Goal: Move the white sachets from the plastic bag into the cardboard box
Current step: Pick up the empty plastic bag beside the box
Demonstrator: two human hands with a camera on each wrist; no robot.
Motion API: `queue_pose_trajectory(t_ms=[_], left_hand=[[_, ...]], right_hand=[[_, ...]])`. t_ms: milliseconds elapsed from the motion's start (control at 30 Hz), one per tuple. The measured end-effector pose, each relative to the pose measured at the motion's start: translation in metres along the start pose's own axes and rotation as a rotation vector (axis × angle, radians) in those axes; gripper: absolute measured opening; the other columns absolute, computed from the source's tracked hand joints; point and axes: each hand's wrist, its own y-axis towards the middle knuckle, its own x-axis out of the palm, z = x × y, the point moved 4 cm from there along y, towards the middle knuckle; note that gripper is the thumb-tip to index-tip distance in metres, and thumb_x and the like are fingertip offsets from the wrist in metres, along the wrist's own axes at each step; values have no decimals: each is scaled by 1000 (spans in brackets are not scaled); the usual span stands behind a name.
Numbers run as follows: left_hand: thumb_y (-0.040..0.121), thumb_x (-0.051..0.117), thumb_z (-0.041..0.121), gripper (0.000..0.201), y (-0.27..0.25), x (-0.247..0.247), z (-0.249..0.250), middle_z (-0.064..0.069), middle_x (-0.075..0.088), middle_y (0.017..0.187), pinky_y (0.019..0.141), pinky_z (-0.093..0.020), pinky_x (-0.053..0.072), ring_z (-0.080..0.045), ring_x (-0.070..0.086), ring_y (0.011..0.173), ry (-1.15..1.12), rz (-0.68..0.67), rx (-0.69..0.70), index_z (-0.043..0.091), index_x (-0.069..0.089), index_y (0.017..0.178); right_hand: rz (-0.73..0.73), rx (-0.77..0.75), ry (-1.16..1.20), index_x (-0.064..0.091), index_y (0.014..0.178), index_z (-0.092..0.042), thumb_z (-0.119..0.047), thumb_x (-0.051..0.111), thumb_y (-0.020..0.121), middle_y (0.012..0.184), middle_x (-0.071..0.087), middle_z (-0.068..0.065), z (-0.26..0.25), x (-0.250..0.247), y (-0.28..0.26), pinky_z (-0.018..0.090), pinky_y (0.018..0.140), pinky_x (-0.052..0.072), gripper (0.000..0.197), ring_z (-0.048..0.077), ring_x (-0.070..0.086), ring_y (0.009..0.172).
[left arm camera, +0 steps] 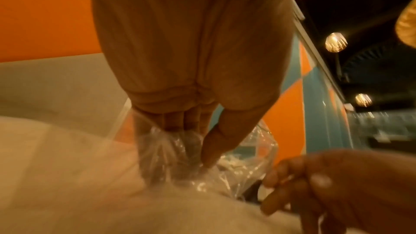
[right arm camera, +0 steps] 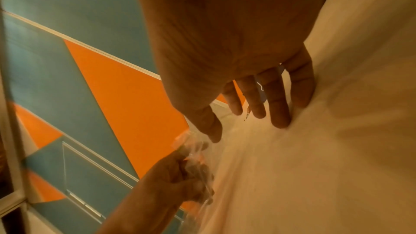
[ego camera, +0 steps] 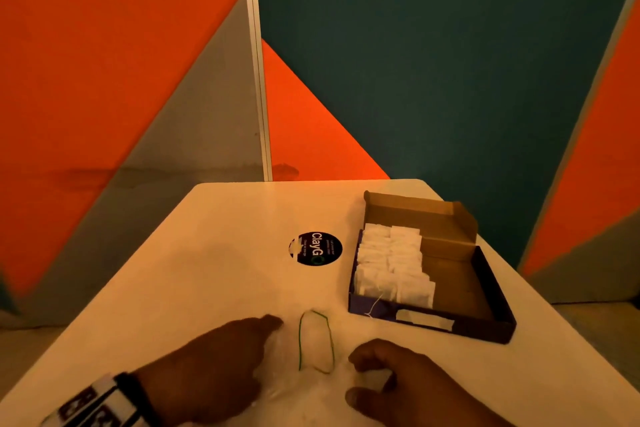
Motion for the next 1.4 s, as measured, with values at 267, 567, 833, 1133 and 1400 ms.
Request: queue_pose_trajectory(t_ms=[267, 567, 833, 1133, 1400], left_hand=[[81, 62, -5, 53, -22, -7, 0, -17, 75, 98, 68, -37, 53, -29, 66, 75, -1005, 86, 105, 16, 56, 129], [65, 62, 12, 50, -11, 11, 17, -29, 68, 117, 72, -47, 50, -42, 63, 91, -1635, 155, 159, 4, 73, 114], [84, 65, 31, 35, -7, -13, 20, -26, 71, 91, 77, -53, 56, -34, 67, 76, -1441, 561, 62, -3, 72, 89], [99, 55, 24, 34, -9, -33, 8, -15, 71, 76, 72, -51, 59, -29, 66, 72, -1294, 705, 28, -6, 65, 87], [96, 56, 32, 34, -16, -59, 7, -13, 67, 75, 62, -42, 59, -25, 64, 64, -1251, 733, 86, 0, 66, 88]], right_hand=[[-114, -60, 485, 44, 129, -46, -62, 86, 49, 131, 56, -22, -1, 16, 14, 23, 84, 57, 92, 7, 69, 100], [62, -172, 631, 77, 85, -14, -18, 72, 88, 77, 75, 4, -14, 9, 16, 22, 70, 54, 7, 11, 69, 71], [42, -150, 571, 72, 95, -8, -19, 67, 91, 68, 71, -1, -15, 5, 8, 15, 61, 52, 13, 4, 64, 60], [-63, -142, 486, 79, 85, -15, -22, 71, 89, 79, 76, 8, -11, 3, -2, 28, 70, 56, 12, 16, 66, 66], [-11, -149, 502, 77, 85, -12, -21, 67, 91, 74, 76, 3, -18, -8, -6, 22, 61, 52, 14, 17, 60, 62]])
